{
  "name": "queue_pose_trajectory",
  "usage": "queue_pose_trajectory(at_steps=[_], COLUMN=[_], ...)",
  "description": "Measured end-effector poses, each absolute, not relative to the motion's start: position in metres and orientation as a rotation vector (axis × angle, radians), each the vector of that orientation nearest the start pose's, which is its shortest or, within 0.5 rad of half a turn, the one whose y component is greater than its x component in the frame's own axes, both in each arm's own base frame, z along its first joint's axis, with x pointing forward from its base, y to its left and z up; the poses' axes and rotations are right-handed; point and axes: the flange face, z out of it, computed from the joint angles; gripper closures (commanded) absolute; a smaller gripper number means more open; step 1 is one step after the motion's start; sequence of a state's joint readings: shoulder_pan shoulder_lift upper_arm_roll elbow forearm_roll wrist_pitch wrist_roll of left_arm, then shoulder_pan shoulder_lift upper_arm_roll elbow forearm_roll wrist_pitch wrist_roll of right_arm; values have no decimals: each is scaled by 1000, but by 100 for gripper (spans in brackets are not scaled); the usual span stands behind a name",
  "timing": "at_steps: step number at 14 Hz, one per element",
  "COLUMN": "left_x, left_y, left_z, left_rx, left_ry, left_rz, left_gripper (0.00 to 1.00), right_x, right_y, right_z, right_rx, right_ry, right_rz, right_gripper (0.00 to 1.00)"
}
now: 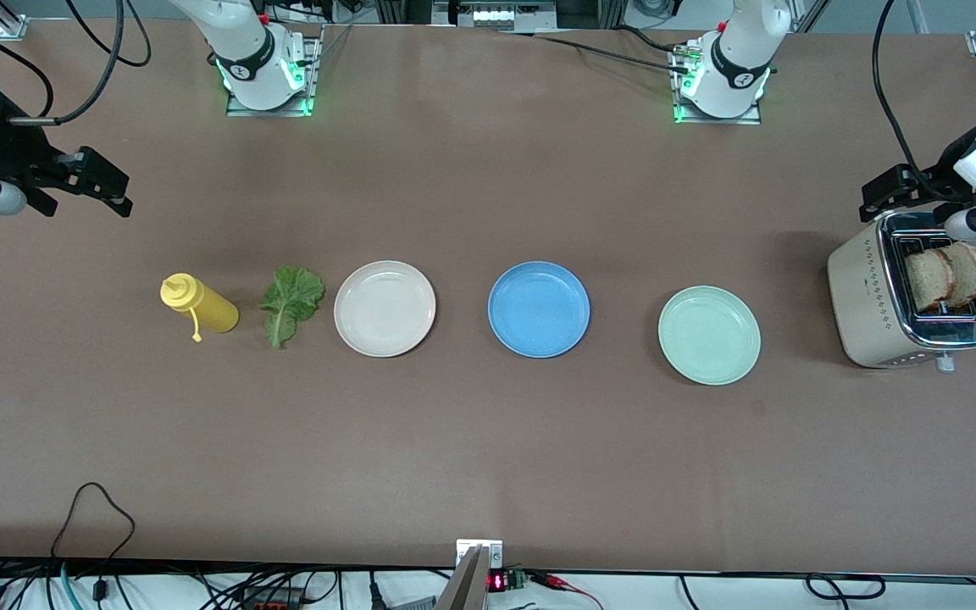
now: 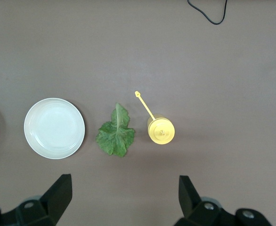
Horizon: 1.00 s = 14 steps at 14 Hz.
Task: Make sandwich in blue plate with both arms
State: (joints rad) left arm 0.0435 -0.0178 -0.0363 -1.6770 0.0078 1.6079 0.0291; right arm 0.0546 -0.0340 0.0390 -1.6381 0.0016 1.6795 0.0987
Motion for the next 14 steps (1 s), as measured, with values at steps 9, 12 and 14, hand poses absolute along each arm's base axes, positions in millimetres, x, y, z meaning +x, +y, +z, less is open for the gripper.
queue_pose_trajectory(at_steps=[9,12,14], left_x=[549,549,553], left_y=[4,5,5], left_z=[587,581,566], left_rx=[-3133,-3132,-3131], left_ry=[35,35,34], left_rz=[84,122,187], left_gripper=[0,0,0], right_x=[552,552,552], right_y=[52,52,52], right_z=[621,621,621], right_rx=[-3132,-3132,-3132], right_ry=[8,8,8], right_rz=[-117,-117,-117], right_gripper=[0,0,0])
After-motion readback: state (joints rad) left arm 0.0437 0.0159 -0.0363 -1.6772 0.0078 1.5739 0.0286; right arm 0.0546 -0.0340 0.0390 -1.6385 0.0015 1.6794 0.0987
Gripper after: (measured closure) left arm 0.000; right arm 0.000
